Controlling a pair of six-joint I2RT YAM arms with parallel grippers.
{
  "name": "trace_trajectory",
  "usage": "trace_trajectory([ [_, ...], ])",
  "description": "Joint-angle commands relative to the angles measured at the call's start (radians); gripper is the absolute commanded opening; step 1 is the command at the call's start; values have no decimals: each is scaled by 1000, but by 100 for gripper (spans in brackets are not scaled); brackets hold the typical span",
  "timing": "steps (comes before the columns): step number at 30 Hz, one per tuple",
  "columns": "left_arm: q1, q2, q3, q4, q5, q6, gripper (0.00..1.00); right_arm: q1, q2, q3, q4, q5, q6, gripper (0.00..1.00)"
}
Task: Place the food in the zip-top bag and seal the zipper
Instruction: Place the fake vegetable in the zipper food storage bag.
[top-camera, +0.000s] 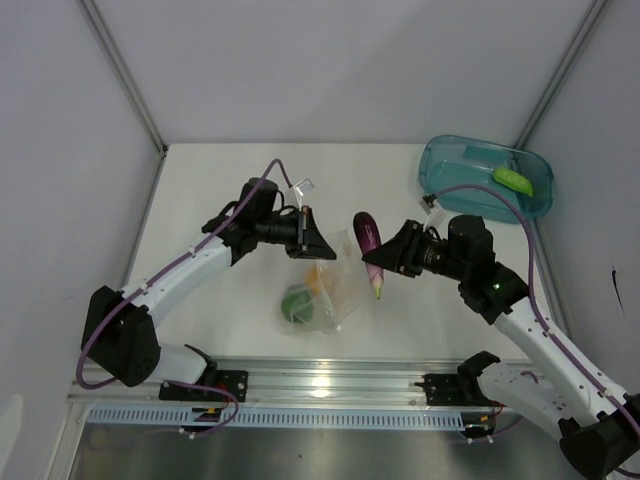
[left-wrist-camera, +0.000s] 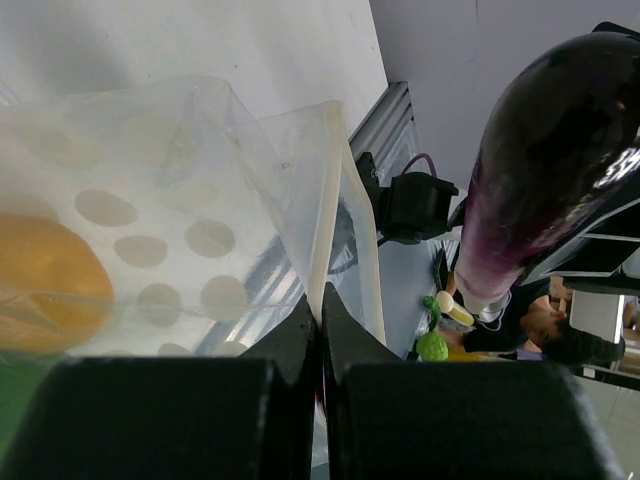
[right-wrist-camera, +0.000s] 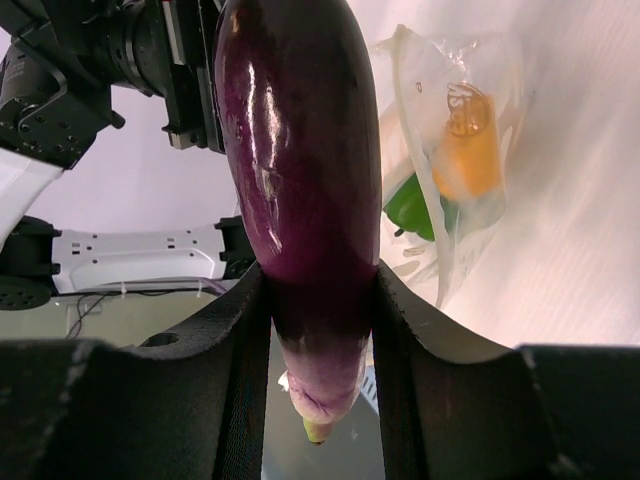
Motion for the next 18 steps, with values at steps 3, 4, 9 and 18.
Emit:
trace_trajectory([
  [3,-6,-13,6,30,8,9,1,9,17,27,71,-20,66,0],
  [4,-8,-15,3,27,2,9,1,17,38,31,77,-24,69,0],
  [9,-8,-21,4,25,1,8,1,50,92,58,65,17,104,0],
  [18,-8,-4,36,30,-7,3,1,104,87,64,-4,41,206,0],
])
